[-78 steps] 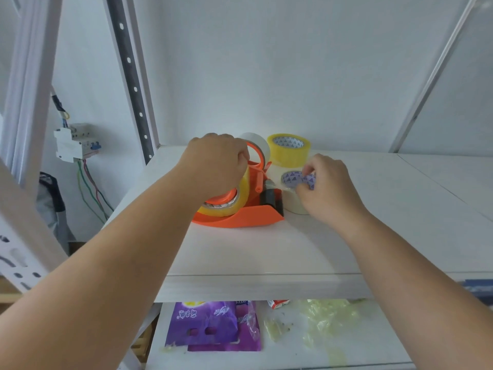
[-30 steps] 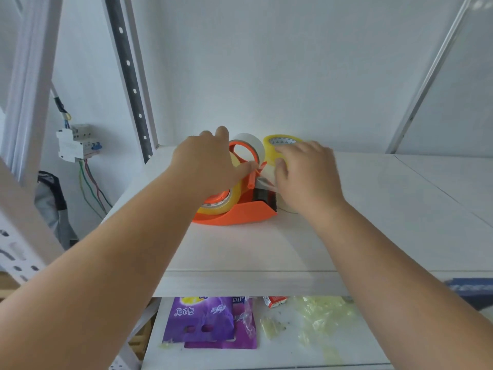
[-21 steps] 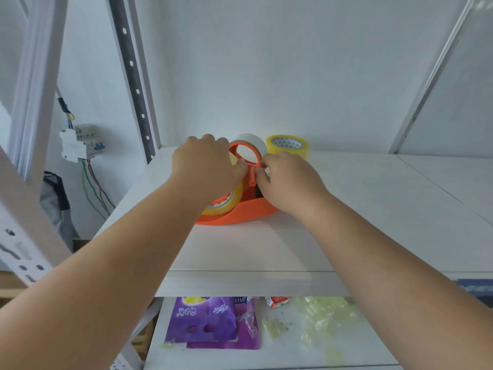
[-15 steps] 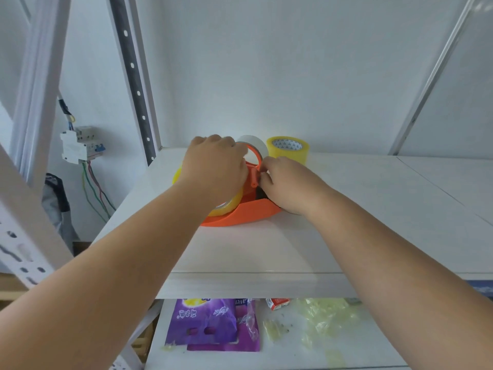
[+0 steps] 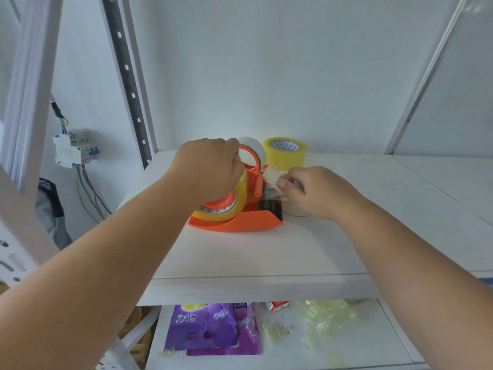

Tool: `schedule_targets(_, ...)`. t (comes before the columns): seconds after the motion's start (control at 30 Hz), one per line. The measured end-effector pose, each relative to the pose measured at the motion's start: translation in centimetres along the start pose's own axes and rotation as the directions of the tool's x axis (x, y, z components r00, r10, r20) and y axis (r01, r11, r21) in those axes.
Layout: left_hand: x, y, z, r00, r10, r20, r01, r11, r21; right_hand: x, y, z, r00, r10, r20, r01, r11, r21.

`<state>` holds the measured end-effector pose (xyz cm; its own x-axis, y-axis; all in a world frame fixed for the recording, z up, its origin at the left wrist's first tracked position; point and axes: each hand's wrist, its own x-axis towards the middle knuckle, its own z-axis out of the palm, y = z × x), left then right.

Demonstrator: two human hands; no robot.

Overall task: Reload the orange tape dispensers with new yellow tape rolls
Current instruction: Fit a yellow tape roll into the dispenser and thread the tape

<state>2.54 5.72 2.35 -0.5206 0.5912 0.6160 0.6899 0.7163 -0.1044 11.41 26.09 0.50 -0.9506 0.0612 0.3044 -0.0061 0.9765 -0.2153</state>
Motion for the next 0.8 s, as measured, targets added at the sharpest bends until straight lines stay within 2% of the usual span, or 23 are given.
schedule_targets(0.13, -0.6, -1.0, -0.1, 1.0, -0.014, -0.007, 0.013, 0.988, -0.151, -0.4, 1.0, -0.1, 0.999, -0.009, -0.036, 0.009, 1.0, -0.005)
schedule_targets(0.23, -0.9, -1.6, -0.4, 0.998, 0.027, -0.049, -0.036, 0.982, -0.187, -0.5, 1.7, -0.3, 0.998, -0.023, -0.055, 0.022, 1.0, -0.015)
schedule_targets(0.47, -1.7, -3.5, -0.4, 1.0, -0.007, -0.019, 0.0, 0.946, -0.324, -1.0, 3.8, 0.4, 0.996, 0.049, -0.08, -0.042, 0.996, 0.081)
schedule_targets(0.57, -1.6, -3.3, -0.8, 0.996, 0.046, 0.072, -0.018, 0.94, -0.342, -0.9, 3.9, 0.4, 0.996, 0.034, -0.078, -0.029, 0.997, 0.074)
schedule_targets(0.7, -1.0, -2.9, -2.0, 0.963, 0.036, 0.268, 0.046, 0.954, -0.296, -1.3, 4.3, -0.7, 0.993, 0.088, -0.082, -0.056, 0.941, 0.335)
schedule_targets(0.73, -0.8, -2.7, -2.3, 0.955, 0.011, 0.295, 0.075, 0.958, -0.278, -1.2, 4.4, -0.8, 0.989, 0.093, -0.114, -0.052, 0.946, 0.319)
schedule_targets(0.8, -0.3, -2.1, -2.7, 0.946, -0.019, 0.322, 0.099, 0.968, -0.233, -0.6, 4.1, -0.9, 0.969, 0.074, -0.237, -0.034, 0.985, 0.169)
